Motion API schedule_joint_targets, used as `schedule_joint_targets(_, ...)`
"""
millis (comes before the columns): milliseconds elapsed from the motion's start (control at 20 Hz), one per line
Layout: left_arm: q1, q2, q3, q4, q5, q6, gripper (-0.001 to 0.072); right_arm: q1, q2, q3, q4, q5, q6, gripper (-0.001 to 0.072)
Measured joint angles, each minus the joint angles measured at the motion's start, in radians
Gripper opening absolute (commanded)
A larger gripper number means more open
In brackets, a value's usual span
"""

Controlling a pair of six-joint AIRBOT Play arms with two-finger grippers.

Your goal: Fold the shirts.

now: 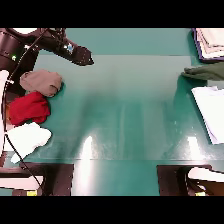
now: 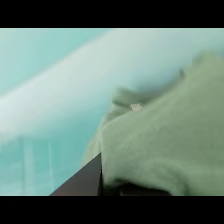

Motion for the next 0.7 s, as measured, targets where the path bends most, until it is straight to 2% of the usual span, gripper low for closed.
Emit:
schedule_joint_targets(300, -0.002, 0.0, 0.0, 0.002, 0.0, 0.0, 0.0026, -0.061, 0.064, 0.074, 0.0, 0.074, -0.014, 0.0017)
schedule_joint_targets(550, -0.002, 0.0, 0.0, 0.006, 0.0, 0.001, 0.0026, -0.08, 0.127, 0.074, -0.127, 0.157, 0.0, 0.0019)
schedule_joint_targets(700, -0.002, 0.0, 0.0, 0.009, -0.001, 0.009, 0.0026, -0.087, 0.188, -0.005, -0.233, 0.192, 0.019, 0.002)
